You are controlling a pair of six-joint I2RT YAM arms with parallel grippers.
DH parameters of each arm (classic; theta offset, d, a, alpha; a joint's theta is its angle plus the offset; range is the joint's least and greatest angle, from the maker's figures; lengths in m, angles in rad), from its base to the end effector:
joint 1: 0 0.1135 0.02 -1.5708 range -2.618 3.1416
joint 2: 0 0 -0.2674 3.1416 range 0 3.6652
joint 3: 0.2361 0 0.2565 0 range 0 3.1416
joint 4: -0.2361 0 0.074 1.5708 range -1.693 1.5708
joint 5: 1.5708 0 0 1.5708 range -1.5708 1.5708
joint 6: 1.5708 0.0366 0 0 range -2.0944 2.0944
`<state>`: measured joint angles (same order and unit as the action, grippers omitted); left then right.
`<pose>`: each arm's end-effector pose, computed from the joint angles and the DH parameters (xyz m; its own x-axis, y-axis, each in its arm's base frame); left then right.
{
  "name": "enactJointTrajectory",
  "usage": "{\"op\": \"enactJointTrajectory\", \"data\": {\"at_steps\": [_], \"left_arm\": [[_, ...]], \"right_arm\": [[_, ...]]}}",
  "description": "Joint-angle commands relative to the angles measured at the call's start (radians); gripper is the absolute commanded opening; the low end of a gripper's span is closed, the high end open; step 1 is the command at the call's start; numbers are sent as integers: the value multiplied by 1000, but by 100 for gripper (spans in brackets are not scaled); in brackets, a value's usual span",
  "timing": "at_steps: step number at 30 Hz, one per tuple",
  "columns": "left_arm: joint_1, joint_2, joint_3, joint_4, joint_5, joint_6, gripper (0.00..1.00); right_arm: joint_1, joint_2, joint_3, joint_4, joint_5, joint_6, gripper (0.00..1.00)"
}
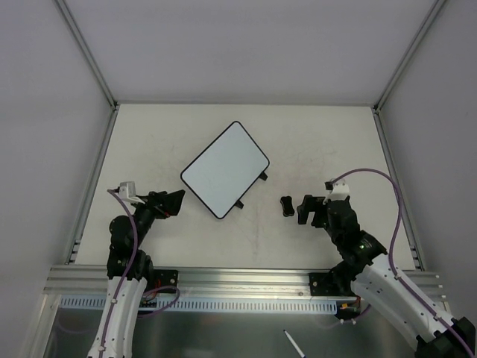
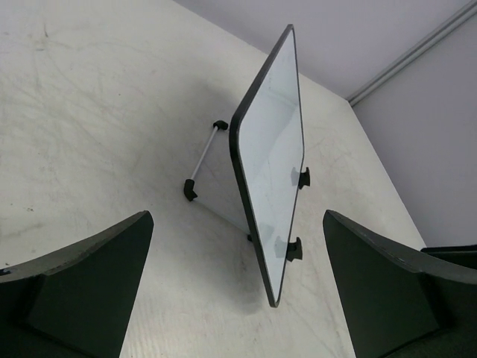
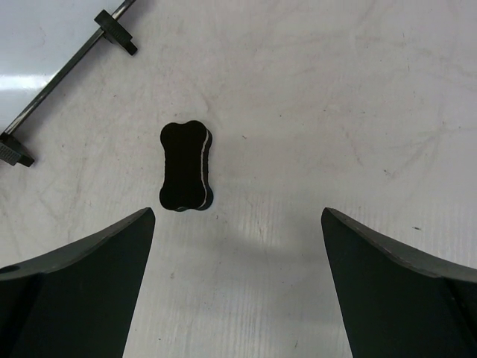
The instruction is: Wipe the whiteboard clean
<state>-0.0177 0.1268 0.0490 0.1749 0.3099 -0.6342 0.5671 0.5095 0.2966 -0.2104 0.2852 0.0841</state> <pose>0.1162 -0.0132 0.1983 -0.1117 -0.5624 -0.8193 0.3155 0.7617 -0.5659 0.1257 0.0679 0.2050 -0.3704 -0.1403 -0.9182 -0.2690 0.9624 -0.0386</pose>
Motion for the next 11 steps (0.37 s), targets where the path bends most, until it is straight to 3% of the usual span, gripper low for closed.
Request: {"op": "enactJointTrajectory", "data": {"at_steps": [1, 11], "left_arm": [[10, -67, -73, -28, 20, 11, 99], [10, -44, -61, -32, 26, 19, 99]], "right_arm": [[1, -5, 2, 69, 32, -3, 99], [-1, 21, 4, 86, 12, -9, 99]]}}
